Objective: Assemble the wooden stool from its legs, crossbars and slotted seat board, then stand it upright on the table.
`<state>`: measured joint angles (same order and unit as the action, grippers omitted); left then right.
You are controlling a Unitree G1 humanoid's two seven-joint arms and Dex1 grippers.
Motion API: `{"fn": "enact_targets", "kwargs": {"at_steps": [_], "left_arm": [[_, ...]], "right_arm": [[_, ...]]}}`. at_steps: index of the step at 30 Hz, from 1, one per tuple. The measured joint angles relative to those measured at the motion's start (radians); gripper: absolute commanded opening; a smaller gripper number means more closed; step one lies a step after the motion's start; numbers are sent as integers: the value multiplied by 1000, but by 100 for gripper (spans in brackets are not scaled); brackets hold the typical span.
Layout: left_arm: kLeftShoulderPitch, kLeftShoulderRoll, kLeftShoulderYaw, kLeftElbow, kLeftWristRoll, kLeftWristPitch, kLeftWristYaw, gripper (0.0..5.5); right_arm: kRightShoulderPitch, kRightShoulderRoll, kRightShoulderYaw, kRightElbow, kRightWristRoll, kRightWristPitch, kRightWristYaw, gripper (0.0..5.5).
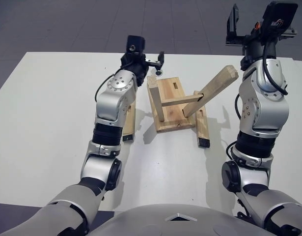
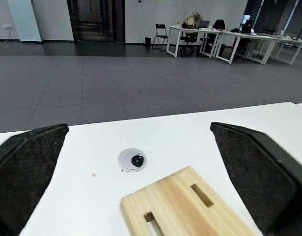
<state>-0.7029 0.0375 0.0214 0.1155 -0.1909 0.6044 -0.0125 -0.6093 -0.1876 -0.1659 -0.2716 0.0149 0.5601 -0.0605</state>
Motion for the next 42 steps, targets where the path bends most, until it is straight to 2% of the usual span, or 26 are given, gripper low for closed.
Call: {"fn": "enact_targets", "kwargs": {"at_steps": [4,9,14,20,25,33,42], "left_arm": [[-2,26,102,-32,-9,-55,29,537],[-20,59,158,-189,-33,-84,30,537],[29,50,139,-301,-41,-41,39,537],[59,25,120,-340,-41,3,59,537],[64,14,115,-345,-40,35,75,537],[123,-31,34,-330,-17,109,105,537],[123,-47,32,-337,-6,114,117,537]], "right_arm": [[19,-13,9,42,-34,-6,-19,540],[68,-45,-74,144,-49,24,-69,540],[109,-76,-50,144,-66,68,-35,540],[155,-25,23,86,-58,109,0,540],[155,-18,20,71,-60,121,-5,540],[155,22,29,45,-59,147,-16,540],[155,52,50,18,-60,173,-21,540]]}}
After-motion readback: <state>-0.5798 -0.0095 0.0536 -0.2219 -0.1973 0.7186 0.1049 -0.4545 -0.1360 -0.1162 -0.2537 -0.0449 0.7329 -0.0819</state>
